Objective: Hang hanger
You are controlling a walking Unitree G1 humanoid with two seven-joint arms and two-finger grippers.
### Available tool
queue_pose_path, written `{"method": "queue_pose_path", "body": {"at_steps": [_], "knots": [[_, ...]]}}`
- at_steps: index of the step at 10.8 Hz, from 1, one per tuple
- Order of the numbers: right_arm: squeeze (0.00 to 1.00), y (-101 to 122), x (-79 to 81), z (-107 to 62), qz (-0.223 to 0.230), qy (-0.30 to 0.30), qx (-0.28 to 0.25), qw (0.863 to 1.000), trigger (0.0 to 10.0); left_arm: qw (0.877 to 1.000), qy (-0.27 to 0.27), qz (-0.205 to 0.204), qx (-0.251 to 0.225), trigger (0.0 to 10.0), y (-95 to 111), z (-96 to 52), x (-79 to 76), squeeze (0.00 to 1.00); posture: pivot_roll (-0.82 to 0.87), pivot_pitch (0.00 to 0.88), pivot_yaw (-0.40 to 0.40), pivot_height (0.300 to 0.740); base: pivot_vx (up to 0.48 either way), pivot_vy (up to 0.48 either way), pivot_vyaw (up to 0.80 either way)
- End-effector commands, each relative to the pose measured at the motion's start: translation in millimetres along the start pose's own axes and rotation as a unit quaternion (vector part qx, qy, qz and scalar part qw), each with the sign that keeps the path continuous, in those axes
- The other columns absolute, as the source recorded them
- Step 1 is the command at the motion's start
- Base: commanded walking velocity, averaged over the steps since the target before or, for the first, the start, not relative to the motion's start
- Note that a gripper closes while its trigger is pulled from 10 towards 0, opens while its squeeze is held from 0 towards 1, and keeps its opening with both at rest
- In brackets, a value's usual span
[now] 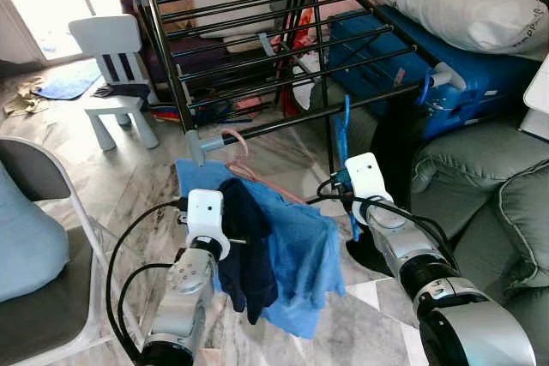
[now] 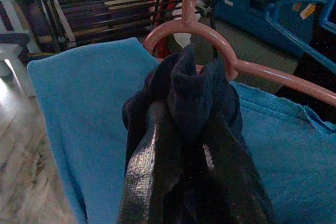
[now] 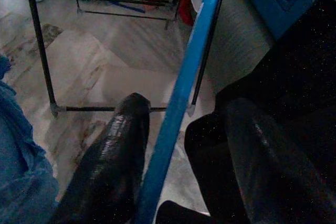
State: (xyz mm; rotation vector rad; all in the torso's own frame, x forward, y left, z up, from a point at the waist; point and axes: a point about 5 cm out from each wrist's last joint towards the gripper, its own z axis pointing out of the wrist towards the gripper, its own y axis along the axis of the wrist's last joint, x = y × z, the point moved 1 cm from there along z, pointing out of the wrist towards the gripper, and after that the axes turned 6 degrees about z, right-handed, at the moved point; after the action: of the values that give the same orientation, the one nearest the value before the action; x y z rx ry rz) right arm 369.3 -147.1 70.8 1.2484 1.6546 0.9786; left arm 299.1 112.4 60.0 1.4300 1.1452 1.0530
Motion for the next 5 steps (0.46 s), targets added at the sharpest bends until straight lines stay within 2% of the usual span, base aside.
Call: {"method": "queue_pose_path", "body": {"at_steps": [1, 4, 5], "knots": [[1.00, 8, 0.1, 1.8, -0.001, 0.002, -0.009, 1.000, 10.0, 1.000, 0.006, 0.002, -0.006, 10.0, 5, 3.4, 2.7, 0.00, -0.11, 0.000, 0.040, 0.740, 0.000, 0.000, 0.00], [1.00, 10, -13.7, 0.6, -0.009, -0.030, -0.017, 0.999, 10.0, 1.000, 0.006, 0.002, -0.009, 10.0, 7, 4.9, 2.5, 0.00, -0.11, 0.000, 0.040, 0.740, 0.000, 0.000, 0.00], [0.09, 10, -17.4, -0.1, -0.010, -0.032, -0.019, 0.999, 10.0, 1.000, 0.006, 0.002, -0.008, 10.0, 6, 4.8, 2.3, 0.00, -0.11, 0.000, 0.039, 0.740, 0.000, 0.000, 0.00]]}}
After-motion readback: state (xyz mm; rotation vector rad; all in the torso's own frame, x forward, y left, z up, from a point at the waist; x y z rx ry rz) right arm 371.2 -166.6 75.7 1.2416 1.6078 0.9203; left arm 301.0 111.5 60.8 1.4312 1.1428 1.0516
